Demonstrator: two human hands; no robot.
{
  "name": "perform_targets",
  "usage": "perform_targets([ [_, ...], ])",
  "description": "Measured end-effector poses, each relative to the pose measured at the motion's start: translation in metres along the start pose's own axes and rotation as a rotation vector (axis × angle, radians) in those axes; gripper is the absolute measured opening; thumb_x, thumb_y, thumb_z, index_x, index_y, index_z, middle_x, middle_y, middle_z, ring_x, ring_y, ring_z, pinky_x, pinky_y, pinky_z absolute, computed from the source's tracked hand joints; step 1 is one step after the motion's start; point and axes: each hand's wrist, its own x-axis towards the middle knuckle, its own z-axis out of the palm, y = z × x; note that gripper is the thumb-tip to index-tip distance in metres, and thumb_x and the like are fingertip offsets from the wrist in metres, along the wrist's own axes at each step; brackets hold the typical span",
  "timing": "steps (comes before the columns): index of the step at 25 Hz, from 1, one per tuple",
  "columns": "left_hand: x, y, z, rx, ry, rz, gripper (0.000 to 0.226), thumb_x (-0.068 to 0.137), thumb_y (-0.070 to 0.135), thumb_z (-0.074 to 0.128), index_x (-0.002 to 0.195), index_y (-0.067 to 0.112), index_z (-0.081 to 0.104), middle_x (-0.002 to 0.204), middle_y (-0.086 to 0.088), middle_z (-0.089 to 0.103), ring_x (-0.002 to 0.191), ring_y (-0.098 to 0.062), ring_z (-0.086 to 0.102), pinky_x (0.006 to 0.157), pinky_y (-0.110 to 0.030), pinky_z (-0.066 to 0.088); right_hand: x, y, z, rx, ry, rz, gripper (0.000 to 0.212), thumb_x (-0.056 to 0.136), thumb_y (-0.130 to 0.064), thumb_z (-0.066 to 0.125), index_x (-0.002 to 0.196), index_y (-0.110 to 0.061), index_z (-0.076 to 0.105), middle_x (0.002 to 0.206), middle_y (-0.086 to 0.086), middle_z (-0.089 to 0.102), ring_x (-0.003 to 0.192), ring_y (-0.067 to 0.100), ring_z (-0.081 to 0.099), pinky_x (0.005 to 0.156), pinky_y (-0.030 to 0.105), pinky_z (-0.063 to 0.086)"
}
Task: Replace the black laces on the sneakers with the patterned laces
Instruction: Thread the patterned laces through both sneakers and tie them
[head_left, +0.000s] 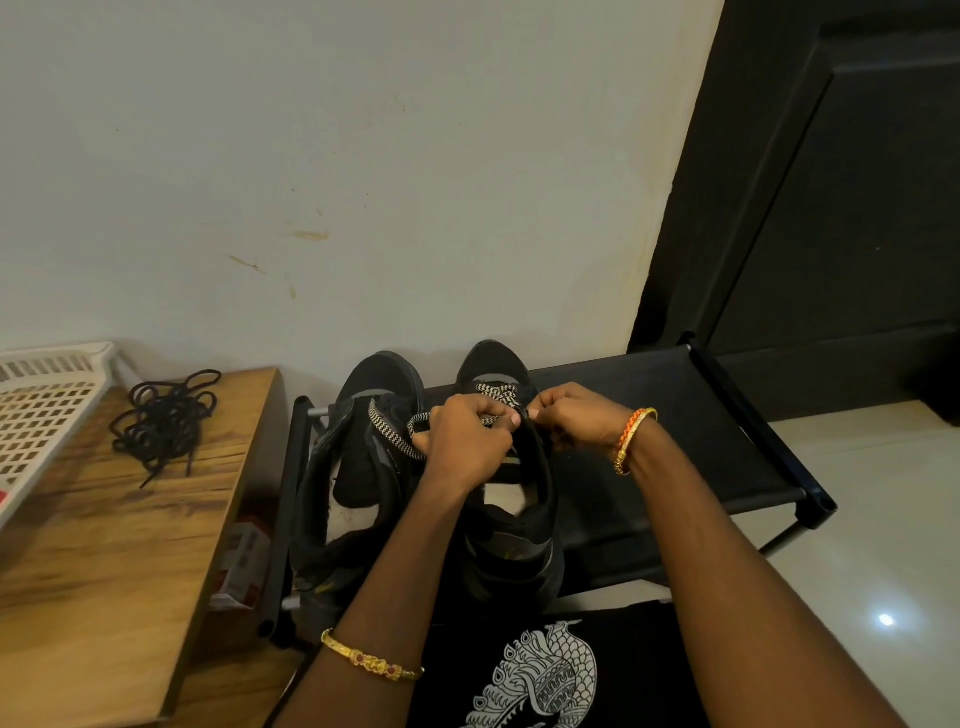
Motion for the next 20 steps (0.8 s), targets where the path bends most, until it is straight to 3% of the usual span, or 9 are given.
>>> perform_targets([
  [4,0.005,-0.005,-0.01,0.152,-0.041,0.053,0.022,0.085,0.039,0.065,0.064,0.041,0.059,0.104,0.01,0.067,0.117,-0.02,0.048,0.095,-0.042,0.031,-0.002,-0.002,0.006,-0.074,0.016,-0.049,0.03,0.099,-0.012,0.04,0.071,-0.012,0.051,0.064,0.002,0.043,0.055,0.009,0.038,0.051,0.018,0.033],
  [7,0.006,-0.008,-0.006,-0.007,-0.12,0.049,0.012,0.067,0.057,0.064,0.065,0.046,0.067,0.094,0.011,0.069,0.111,-0.024,0.056,0.098,-0.051,0.039,-0.002,-0.001,0.008,-0.008,0.029,-0.044,0.032,0.099,-0.014,0.038,0.068,-0.012,0.047,0.062,0.002,0.041,0.054,0.009,0.039,0.048,0.016,0.035],
  [9,0.008,-0.013,0.001,-0.097,-0.151,0.055,0.026,0.055,0.068,0.058,0.073,0.052,0.069,0.094,0.011,0.07,0.109,-0.027,0.059,0.096,-0.053,0.043,-0.002,0.0,0.007,0.14,0.031,0.011,0.033,0.098,-0.011,0.037,0.066,-0.011,0.047,0.061,0.001,0.04,0.054,0.009,0.039,0.048,0.017,0.037],
  [11,0.006,-0.008,0.002,-0.085,-0.115,0.064,0.021,0.061,0.064,0.061,0.075,0.052,0.07,0.096,0.013,0.068,0.111,-0.023,0.056,0.098,-0.051,0.041,-0.003,0.001,0.006,0.217,0.024,0.039,0.033,0.097,-0.011,0.037,0.066,-0.011,0.046,0.061,0.001,0.039,0.054,0.009,0.038,0.048,0.019,0.037],
  [15,-0.003,0.004,0.005,0.128,0.095,0.036,0.006,0.086,0.034,0.067,0.089,0.031,0.071,0.118,0.01,0.052,0.12,-0.014,0.037,0.095,-0.039,0.024,-0.004,0.001,0.007,0.096,0.034,-0.042,0.035,0.099,-0.013,0.036,0.065,-0.012,0.044,0.061,0.001,0.04,0.055,0.009,0.04,0.048,0.015,0.04],
  [20,-0.001,0.004,0.006,0.014,0.011,-0.01,0.014,0.083,0.04,0.067,0.07,0.035,0.064,0.109,0.008,0.064,0.12,-0.02,0.044,0.095,-0.043,0.027,0.002,0.009,0.004,0.453,0.043,0.079,0.031,0.096,-0.013,0.035,0.066,-0.012,0.043,0.061,0.003,0.036,0.053,0.011,0.036,0.045,0.02,0.04],
])
